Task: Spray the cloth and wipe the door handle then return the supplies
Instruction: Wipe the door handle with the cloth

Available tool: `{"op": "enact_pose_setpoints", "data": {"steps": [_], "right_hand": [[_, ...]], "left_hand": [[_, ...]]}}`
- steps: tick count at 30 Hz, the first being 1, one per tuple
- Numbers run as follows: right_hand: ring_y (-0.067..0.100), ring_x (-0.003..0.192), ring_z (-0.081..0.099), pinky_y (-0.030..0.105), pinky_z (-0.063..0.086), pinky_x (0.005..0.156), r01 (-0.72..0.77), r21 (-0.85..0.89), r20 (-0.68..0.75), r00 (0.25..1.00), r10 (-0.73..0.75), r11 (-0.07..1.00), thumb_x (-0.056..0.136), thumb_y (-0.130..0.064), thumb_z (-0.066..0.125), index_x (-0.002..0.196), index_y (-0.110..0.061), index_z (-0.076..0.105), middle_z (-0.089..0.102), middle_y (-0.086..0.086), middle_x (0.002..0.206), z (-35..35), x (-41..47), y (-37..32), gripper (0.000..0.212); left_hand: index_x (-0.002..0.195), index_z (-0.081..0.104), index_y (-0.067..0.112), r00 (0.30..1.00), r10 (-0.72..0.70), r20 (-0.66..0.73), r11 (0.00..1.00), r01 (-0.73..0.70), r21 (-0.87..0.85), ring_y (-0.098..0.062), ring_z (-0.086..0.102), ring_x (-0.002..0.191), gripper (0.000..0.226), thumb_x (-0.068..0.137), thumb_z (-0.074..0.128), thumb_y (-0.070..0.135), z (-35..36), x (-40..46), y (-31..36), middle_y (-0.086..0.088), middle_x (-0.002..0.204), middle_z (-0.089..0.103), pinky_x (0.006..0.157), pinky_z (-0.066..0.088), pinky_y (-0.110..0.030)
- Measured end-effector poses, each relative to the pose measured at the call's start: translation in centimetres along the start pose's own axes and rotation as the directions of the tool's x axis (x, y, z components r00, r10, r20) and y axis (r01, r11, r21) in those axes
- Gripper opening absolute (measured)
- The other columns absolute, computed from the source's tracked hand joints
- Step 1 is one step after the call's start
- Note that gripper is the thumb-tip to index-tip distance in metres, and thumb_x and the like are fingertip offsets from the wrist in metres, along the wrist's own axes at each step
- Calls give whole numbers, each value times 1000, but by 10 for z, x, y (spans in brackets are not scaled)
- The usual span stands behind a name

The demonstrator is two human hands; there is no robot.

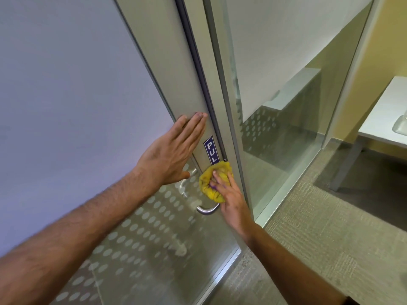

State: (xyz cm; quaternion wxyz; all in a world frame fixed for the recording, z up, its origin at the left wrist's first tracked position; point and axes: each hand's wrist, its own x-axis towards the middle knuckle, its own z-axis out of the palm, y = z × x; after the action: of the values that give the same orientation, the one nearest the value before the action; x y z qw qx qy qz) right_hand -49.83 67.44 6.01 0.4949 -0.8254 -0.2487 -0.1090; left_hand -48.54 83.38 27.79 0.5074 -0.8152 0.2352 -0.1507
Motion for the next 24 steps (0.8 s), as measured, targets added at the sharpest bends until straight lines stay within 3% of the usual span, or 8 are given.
{"op": "enact_pose_setpoints", "data": {"steps": [4, 8, 11, 14, 16, 19, 21, 24], "right_hand": [[23, 155, 7, 39, 19, 125, -10, -202, 234, 970, 58, 979, 86, 12, 58, 138, -16, 59, 41, -3, 158, -23, -1, 4, 59], [31, 141, 40, 28, 26, 117, -53, -156, 274, 957, 95, 986, 80, 13, 53, 129, -11, 65, 64, 9, 136, -49, -7, -14, 56], [31, 115, 63, 29, 45, 104, -177, -36, 234, 955, 181, 983, 85, 7, 57, 123, -8, 68, 71, 14, 121, -71, -20, -19, 43], [30, 97, 69, 11, 49, 80, -321, 140, 70, 947, 314, 937, 91, 5, 60, 124, -6, 66, 73, 12, 104, -92, -36, -18, 35], [18, 87, 69, 2, 46, 68, -420, 320, 22, 899, 437, 849, 95, 0, 59, 119, -16, 65, 69, -2, 95, -114, -41, -17, 29], [-6, 81, 69, 5, 49, 68, -452, 488, 43, 867, 496, 747, 97, -5, 60, 101, -30, 67, 73, -14, 93, -154, -36, -15, 26], [0, 87, 72, 12, 54, 74, -469, 552, 79, 853, 516, 689, 96, -7, 60, 100, -29, 70, 76, -10, 96, -179, -32, -14, 24], [12, 89, 74, 21, 58, 73, -468, 617, 136, 855, 500, 633, 93, -5, 61, 98, -27, 75, 80, -4, 94, -212, -28, -6, 27]], "left_hand": [[161, -9, -15, 1000, -7, 26, 1000, 7, 8, -43, -2, 164, 138, 81, 28, 91, -3, -2, 0, -34, 171, -13, 134, 3, -54], [162, -9, -14, 999, -10, 54, 1000, 10, 5, -42, -3, 164, 137, 81, 31, 89, -10, -5, -1, -32, 172, -13, 134, 2, -54], [165, -5, -9, 997, -25, 77, 996, 31, -80, -38, -5, 164, 134, 81, 38, 86, -17, -6, -1, -27, 174, -11, 134, 0, -51], [168, -2, 1, 986, -64, 151, 954, 105, -281, -31, -10, 165, 130, 81, 44, 85, -25, -2, 2, -18, 177, -10, 131, -14, -46], [169, -2, 9, 975, -100, 200, 880, 180, -440, -27, -13, 165, 126, 82, 47, 85, -35, 1, 8, -12, 178, -9, 127, -21, -43], [170, 2, 14, 972, -134, 193, 758, 226, -612, -22, -11, 165, 118, 85, 48, 82, -57, 8, 33, -7, 179, -2, 127, -18, -41], [170, 6, 16, 972, -137, 191, 646, 234, -727, -20, -8, 165, 114, 86, 51, 79, -77, 14, 56, -3, 179, 2, 129, -11, -39], [170, 14, 18, 957, -174, 231, 365, 280, -888, -17, 3, 165, 111, 86, 58, 75, -106, 25, 93, -2, 178, 10, 129, 2, -30]]}}
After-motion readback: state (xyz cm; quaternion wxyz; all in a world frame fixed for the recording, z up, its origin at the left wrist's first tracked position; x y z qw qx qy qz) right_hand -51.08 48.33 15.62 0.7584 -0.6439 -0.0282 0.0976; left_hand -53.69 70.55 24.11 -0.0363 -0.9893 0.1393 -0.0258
